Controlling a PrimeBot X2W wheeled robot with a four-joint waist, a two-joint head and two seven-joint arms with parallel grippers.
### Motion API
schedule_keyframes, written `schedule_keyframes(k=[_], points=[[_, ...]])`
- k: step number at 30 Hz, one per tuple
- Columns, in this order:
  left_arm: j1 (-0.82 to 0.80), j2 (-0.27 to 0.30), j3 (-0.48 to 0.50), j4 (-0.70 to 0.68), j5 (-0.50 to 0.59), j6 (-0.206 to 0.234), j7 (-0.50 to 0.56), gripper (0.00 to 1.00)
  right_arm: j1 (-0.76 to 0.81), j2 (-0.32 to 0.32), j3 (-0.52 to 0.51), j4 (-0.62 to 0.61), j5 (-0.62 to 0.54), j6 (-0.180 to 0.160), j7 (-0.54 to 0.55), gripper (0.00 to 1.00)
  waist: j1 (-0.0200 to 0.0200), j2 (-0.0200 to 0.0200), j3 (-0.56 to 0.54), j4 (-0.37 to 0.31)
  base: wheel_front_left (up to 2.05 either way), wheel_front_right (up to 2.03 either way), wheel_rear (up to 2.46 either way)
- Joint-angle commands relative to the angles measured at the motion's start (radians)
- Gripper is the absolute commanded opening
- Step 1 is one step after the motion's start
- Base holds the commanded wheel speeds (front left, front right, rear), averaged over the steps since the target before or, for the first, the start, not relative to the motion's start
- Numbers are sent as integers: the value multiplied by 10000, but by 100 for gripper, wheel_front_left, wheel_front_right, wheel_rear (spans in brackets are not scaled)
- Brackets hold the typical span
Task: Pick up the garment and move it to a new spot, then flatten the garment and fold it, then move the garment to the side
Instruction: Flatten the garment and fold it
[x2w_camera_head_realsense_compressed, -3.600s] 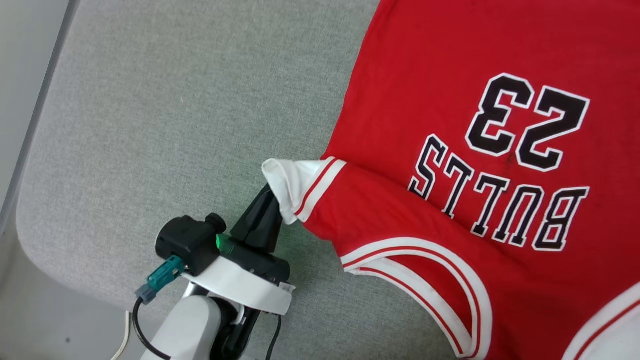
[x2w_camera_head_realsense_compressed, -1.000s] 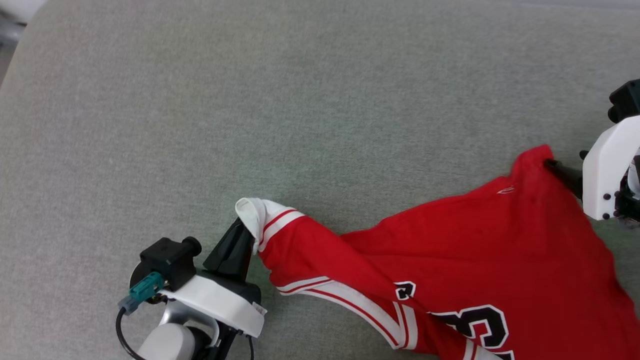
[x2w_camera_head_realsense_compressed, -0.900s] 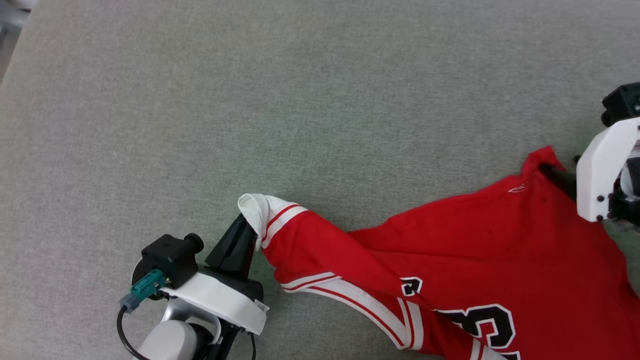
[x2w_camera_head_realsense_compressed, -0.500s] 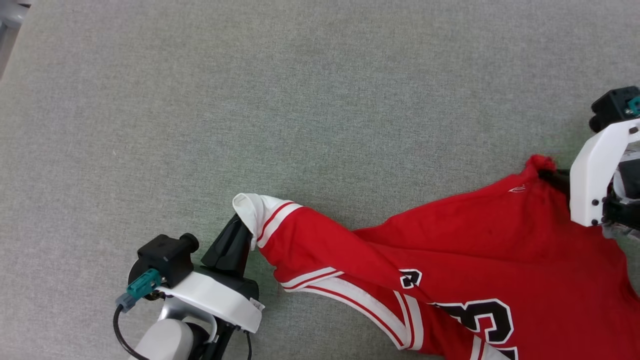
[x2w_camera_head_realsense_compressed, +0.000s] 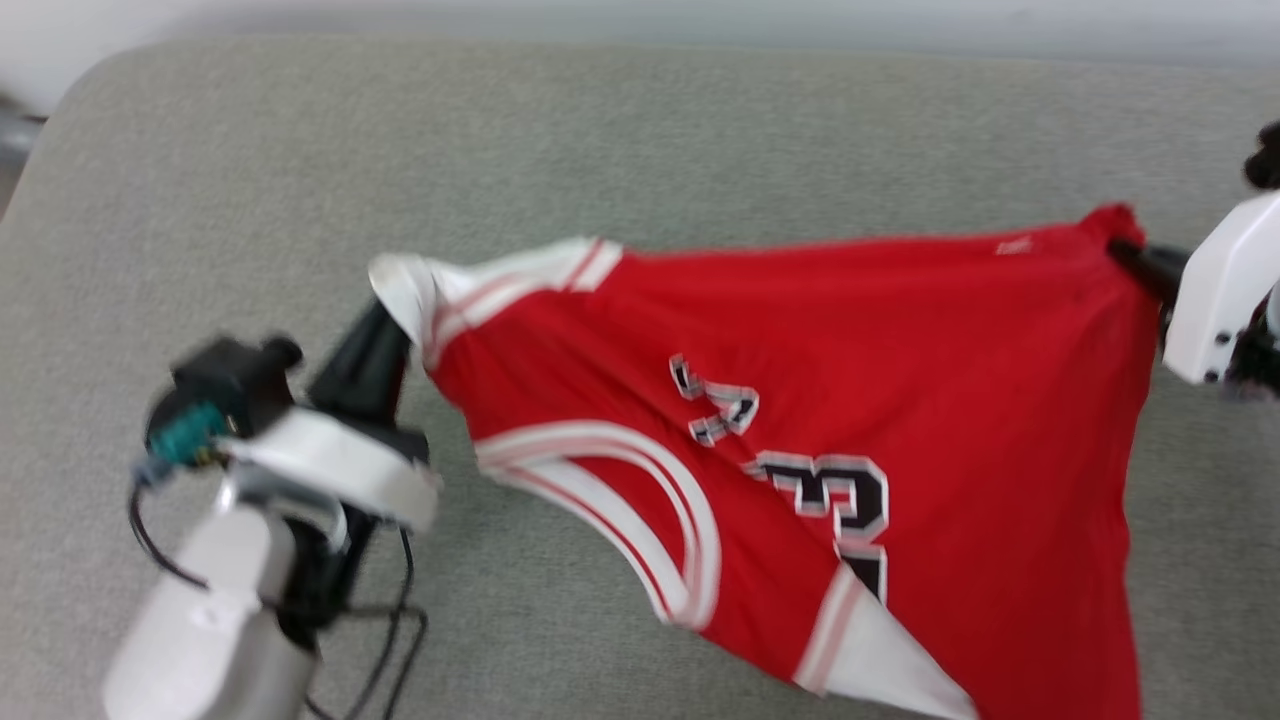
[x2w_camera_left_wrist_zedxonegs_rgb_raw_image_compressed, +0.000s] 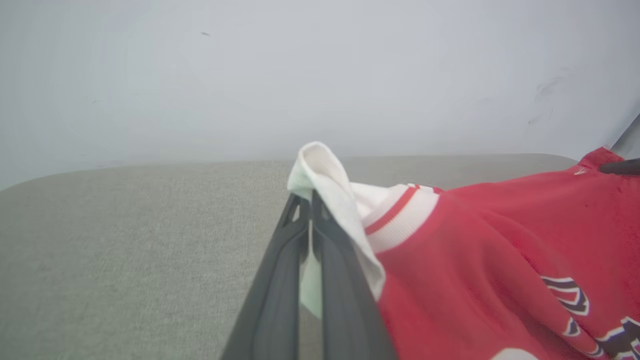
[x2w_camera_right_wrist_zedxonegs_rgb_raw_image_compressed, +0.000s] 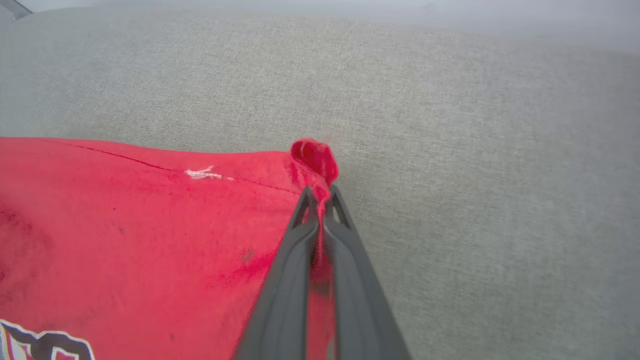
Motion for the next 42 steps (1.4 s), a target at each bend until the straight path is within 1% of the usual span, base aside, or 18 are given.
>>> schedule_keyframes(k=[1, 5, 12, 17, 24, 27, 30, 35, 39, 42], points=[[-411, 93, 66, 74, 25, -38, 45, 0, -229, 77, -111, 54, -57, -7, -91, 0, 0, 0, -212, -239, 0, 0, 0], [-1715, 382, 152, 658, 62, -196, 345, 0, -821, 326, -463, 222, -519, -7, -475, 0, 0, 0, -347, -486, 0, 0, 0], [-4609, 561, 132, 1872, -37, -442, 841, 0, -2351, 582, -1061, 561, -1392, -12, -1087, 0, 0, 0, -1, -701, 0, 0, 0], [-6799, 771, 145, 2929, 40, -549, 992, 0, -3931, 849, -1438, 893, -1998, -12, -1369, 0, 0, 0, 522, -840, 0, 0, 0], [-9618, 1085, 290, 4250, 286, -586, 763, 0, -6243, 1123, -1930, 1226, -2846, -13, -2238, 0, 0, 0, 1484, -990, 0, 0, 0], [-10662, 1200, 250, 4634, 355, -601, 705, 0, -7134, 1206, -2013, 1453, -3125, -13, -2363, 0, 0, 0, 1952, -1001, 0, 0, 0], [-11489, 1313, 214, 5002, 299, -616, 703, 0, -7904, 1262, -2021, 1599, -3363, -15, -2463, 0, 0, 0, 2472, -1000, 0, 0, 0], [-12347, 1399, 102, 5618, 183, -659, 595, 0, -8668, 1549, -1960, 1875, -3626, -15, -2863, 0, 0, 0, 3166, -1001, 0, 0, 0], [-12690, 1358, -4, 6185, -55, -683, 586, 0, -8929, 1807, -1915, 2086, -3712, -13, -3248, 0, 0, 0, 3624, -956, 0, 0, 0], [-12645, 1270, -193, 6524, -347, -687, 572, 0, -8916, 1932, -1767, 2345, -3733, -13, -3549, 0, 0, 0, 3840, -907, 0, 0, 0]])
